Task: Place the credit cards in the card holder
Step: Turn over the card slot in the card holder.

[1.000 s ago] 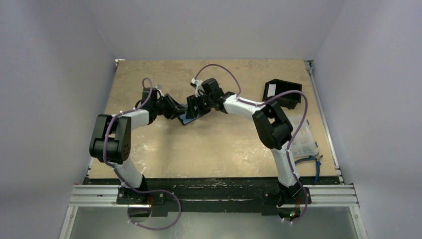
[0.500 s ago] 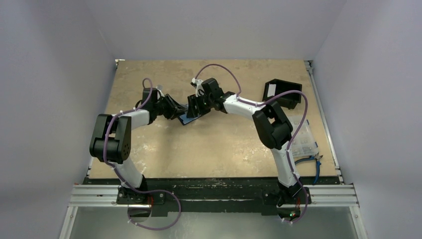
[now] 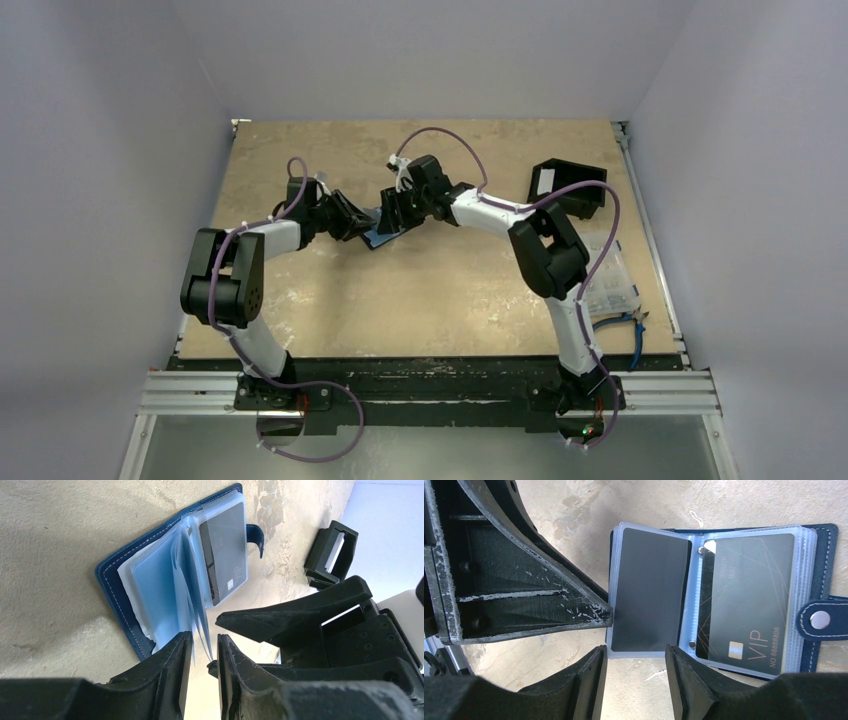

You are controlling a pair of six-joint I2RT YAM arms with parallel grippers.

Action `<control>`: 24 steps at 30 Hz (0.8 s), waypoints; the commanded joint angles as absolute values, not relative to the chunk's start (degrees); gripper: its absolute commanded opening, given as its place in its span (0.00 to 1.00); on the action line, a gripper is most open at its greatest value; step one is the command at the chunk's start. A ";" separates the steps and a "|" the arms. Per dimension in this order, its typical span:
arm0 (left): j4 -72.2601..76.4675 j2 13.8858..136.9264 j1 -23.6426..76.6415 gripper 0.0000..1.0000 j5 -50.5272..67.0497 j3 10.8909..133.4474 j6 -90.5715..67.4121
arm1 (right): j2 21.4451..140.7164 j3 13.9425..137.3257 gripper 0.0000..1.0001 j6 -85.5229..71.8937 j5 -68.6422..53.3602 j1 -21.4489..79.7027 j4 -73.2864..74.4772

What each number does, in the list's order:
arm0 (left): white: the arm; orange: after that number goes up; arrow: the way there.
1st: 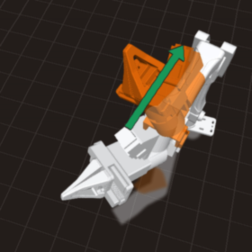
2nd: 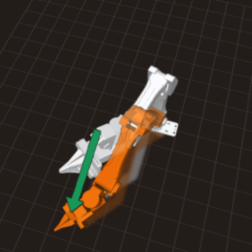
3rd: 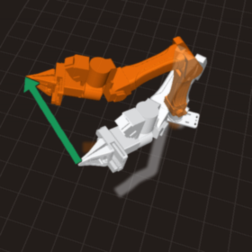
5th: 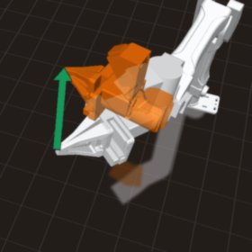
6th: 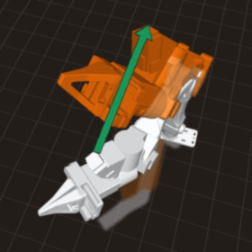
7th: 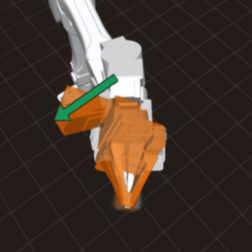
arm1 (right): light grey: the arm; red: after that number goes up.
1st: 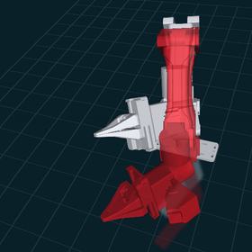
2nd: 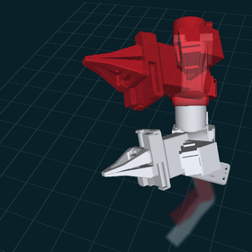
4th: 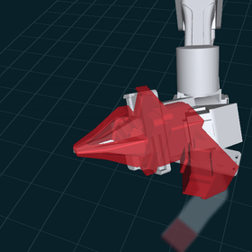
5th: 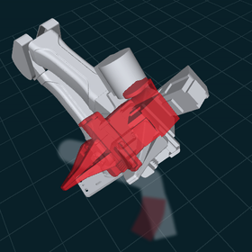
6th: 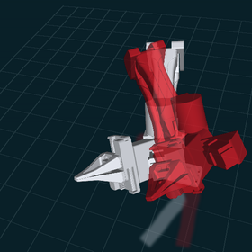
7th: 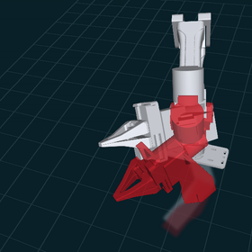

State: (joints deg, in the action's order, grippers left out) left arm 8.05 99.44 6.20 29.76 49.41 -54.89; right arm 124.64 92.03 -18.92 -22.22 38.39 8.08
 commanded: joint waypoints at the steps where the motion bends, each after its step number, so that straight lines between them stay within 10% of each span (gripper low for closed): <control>1: 8.85 99.54 6.50 0.29 29.70 51.76 -53.75 | 122.74 93.33 0.55 -20.16 -23.56 37.71 5.53; 24: 9.01 99.84 6.55 0.30 29.88 52.23 -53.84 | 125.59 96.12 0.64 -20.57 -23.05 37.69 7.15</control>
State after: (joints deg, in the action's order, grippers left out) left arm 7.90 99.57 6.20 29.76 50.04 -54.85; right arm 124.66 93.47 -20.45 -23.42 37.80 7.77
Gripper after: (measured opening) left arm 0.293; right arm 0.639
